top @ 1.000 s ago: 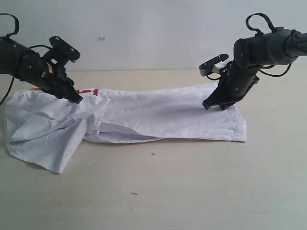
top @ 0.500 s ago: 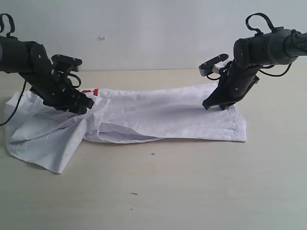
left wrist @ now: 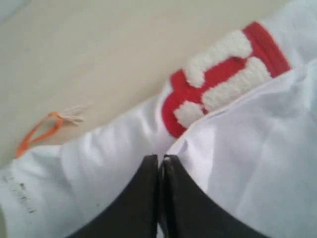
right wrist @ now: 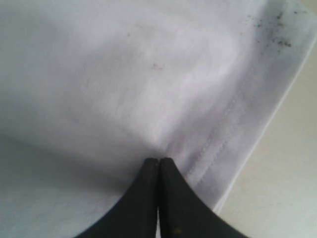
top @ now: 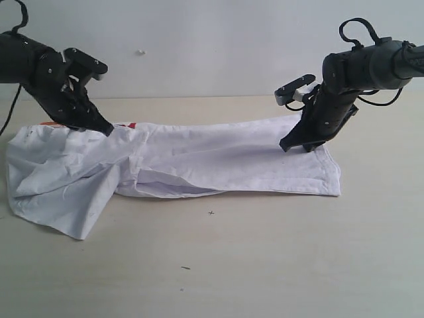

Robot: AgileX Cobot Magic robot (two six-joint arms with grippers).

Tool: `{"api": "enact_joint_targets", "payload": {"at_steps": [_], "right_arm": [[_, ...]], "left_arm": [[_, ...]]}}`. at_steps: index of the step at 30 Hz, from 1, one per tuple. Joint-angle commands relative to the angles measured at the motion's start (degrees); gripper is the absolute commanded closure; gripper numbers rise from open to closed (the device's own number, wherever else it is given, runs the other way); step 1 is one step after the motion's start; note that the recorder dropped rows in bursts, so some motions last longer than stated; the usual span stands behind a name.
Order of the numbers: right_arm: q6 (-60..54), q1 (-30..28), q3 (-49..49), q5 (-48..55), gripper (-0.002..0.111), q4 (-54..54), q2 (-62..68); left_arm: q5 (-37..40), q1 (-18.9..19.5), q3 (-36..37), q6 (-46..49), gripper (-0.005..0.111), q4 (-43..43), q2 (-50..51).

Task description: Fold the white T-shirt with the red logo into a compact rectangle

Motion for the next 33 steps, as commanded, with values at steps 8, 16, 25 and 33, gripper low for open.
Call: {"api": "enact_joint_targets", "payload": {"at_steps": [8,16,25,33], "right_arm": [[-0.13,-0.38,0.98,4.85,0.108,0.65,1.84],[-0.25,-0.38,0.98,4.74,0.108,0.65,1.84],[-0.15,-0.38,0.98,4.85,0.108,0.80,1.84],[-0.15,-0.38,0.98,4.73,0.108,1.71,1.84]], "left_arm": [[-8.73,-0.51,-0.66,-5.50,0.068,8.56,-1.02],[-5.63,-0.51,-0.66,-7.03,0.065,10.11,-1.96],[-0.26,-0.51,4.54,2.58,0.107,-0.08,-1.40],[-10.89,0.14,5.76,2.19,0.107,1.72,3.25]]}}
